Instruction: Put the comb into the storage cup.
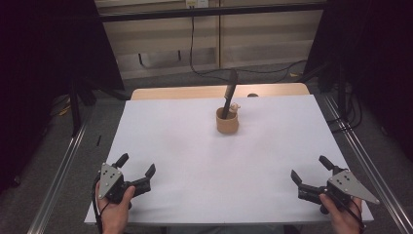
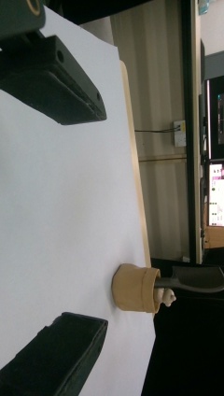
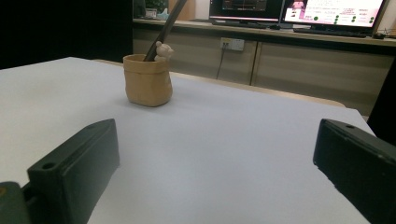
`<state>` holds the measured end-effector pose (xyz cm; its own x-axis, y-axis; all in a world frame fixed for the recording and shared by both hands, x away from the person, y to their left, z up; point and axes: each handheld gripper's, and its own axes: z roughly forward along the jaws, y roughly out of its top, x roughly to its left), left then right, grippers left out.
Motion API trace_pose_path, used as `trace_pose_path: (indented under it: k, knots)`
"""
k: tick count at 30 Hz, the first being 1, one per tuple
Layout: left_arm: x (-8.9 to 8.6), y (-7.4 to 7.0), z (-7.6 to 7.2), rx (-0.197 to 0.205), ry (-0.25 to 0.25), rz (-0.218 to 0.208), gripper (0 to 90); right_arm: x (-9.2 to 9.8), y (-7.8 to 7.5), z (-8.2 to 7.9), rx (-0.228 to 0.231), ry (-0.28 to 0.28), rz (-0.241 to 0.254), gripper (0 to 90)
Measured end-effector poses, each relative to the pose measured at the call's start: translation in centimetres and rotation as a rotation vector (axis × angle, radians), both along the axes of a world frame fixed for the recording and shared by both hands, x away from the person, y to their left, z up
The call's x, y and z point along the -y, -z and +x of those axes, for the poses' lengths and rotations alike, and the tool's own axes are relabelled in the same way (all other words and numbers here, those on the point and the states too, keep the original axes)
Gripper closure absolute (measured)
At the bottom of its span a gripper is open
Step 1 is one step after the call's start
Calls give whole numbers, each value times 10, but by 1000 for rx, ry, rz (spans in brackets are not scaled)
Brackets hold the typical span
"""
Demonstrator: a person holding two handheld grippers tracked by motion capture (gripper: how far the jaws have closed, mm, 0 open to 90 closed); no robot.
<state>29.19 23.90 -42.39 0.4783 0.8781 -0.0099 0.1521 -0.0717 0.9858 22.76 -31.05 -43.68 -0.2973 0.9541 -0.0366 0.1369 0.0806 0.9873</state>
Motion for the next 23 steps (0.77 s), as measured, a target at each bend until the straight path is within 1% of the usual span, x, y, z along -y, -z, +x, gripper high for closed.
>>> trace_pose_path:
  k: [2, 3, 5, 6, 7, 8, 9, 10, 11, 12, 13, 14, 15, 16, 18, 23]
  knots:
    - [-1, 1, -4, -3, -4, 4, 25, 0, 0, 0, 0, 1, 1, 0]
    - [-2, 1, -7, 0, -18, 4, 25, 0, 0, 0, 0, 1, 0, 0]
    - [-4, 2, -9, -6, -35, -13, 25, 0, 0, 0, -1, 3, 0, 0]
    - [-5, 2, -10, -3, -52, -13, 25, 0, 0, 0, -3, 5, 0, 0]
    - [-5, 3, -11, -15, -63, -14, 25, 0, 0, 0, -2, 3, -2, 0]
    - [-6, 3, -12, -49, -61, -25, 24, 0, 0, 0, 0, 2, -4, 0]
    - [-5, 4, -14, -68, -57, -31, 22, 0, 0, 0, 0, 0, 0, 0]
    - [-5, 6, -16, -68, -51, -23, 21, 0, 0, 0, 0, 3, -2, 0]
    - [-5, 8, -17, -54, -45, -6, 21, 1, 0, 0, -1, 5, -1, 0]
    - [-5, 9, -17, -41, -34, -7, 21, 1, 0, 1, -3, 8, -2, 0]
    - [-6, 10, -16, -39, -29, -14, 21, 1, 0, 1, -7, 9, -1, 0]
    - [-6, 10, -15, -35, -44, -23, 21, 0, 0, 1, -8, 7, -1, 0]
    - [-6, 10, -15, -30, -48, -20, 21, 0, 0, 1, -4, 1, -2, 0]
    - [-6, 11, -13, -37, -37, -15, 21, 0, 0, 1, -4, -1, -4, 0]
    - [-6, 12, -12, -51, -32, -13, 21, 0, 0, 1, -6, 0, -4, 0]
    - [-7, 12, -5, -51, -34, -22, 20, 1, 2, 4, -14, 4, -2, 1]
